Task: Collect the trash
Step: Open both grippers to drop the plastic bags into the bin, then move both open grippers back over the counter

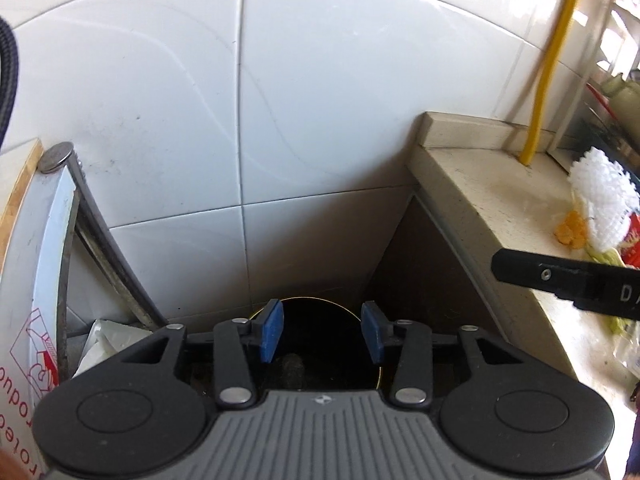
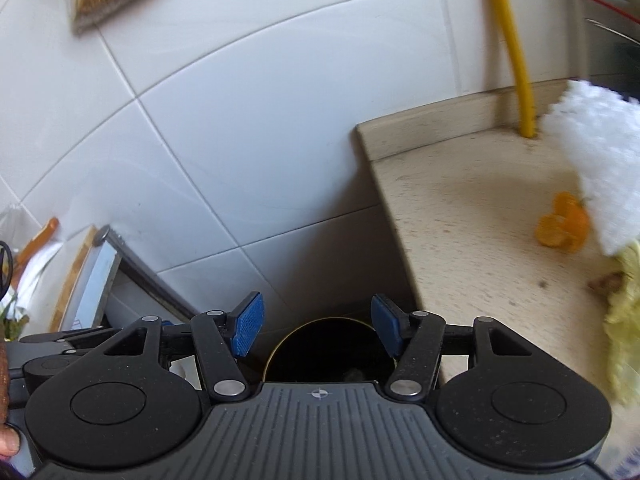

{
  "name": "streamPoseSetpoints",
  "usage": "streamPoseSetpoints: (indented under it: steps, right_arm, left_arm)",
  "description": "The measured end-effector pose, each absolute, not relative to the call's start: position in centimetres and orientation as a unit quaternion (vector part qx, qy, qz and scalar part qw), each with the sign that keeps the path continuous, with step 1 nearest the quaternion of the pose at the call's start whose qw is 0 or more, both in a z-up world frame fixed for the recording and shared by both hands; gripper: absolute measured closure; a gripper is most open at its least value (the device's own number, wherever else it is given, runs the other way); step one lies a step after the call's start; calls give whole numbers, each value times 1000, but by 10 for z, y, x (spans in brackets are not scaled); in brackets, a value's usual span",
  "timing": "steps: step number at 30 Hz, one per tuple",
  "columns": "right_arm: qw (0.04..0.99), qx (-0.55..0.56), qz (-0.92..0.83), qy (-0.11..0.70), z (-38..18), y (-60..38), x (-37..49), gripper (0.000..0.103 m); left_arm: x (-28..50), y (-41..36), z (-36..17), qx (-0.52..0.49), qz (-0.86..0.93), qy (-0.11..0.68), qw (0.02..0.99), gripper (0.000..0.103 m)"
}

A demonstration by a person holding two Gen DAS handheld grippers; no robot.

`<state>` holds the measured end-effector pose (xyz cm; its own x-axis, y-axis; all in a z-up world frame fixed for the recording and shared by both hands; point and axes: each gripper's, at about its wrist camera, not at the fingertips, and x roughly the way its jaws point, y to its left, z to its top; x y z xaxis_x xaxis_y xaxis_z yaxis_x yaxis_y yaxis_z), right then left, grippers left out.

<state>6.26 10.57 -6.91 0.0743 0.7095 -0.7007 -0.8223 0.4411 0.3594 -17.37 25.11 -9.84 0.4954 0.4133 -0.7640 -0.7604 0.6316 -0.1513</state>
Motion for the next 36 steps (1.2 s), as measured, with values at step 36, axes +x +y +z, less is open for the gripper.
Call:
streamPoseSetpoints:
  steps: [36]
  right_arm:
    - [873, 2, 346, 343, -3, -88, 79, 20]
  left_arm:
    - [-63, 148, -39, -140, 143, 331, 922, 41]
